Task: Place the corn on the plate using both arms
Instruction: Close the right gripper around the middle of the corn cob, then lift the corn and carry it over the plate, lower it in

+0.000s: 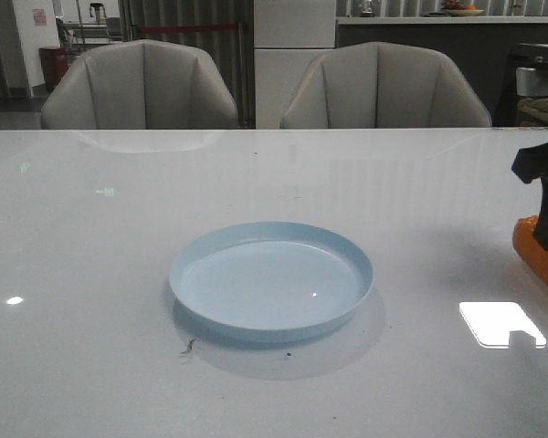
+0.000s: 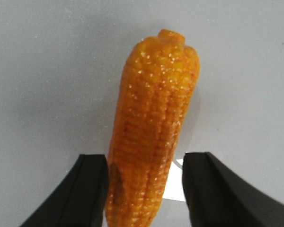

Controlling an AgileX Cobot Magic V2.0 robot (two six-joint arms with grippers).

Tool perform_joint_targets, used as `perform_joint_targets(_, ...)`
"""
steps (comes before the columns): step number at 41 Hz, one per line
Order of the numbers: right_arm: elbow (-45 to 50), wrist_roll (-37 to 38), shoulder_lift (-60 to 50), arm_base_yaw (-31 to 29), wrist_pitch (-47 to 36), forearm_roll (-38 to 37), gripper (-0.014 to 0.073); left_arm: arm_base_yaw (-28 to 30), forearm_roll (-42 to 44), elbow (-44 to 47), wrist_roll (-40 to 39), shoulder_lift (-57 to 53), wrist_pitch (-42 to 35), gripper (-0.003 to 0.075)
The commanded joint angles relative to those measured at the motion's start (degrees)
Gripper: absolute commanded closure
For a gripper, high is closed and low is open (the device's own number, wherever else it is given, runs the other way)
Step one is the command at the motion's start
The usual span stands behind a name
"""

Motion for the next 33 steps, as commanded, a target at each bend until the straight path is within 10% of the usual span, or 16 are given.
perform_joint_targets(1, -1.97, -0.07, -0.99, -0.09, -3.15, -1.72, 0.0134, 0.09, 0.02, -1.73, -0.38, -0.35, -4.7, 0.0257)
perform_joint_targets(25, -2.05, -0.68, 3.44, -0.09, -5.19, -1.72, 0.0057, 0.09, 0.02, -1.73, -0.38, -0.35, -4.7, 0.0258)
perform_joint_targets(33, -3.51, -8.45, 3.34, 0.64, -4.88, -2.23, 0.0225, 0.09, 0.02, -1.73, -0.38, -0.35, -4.7, 0.0258)
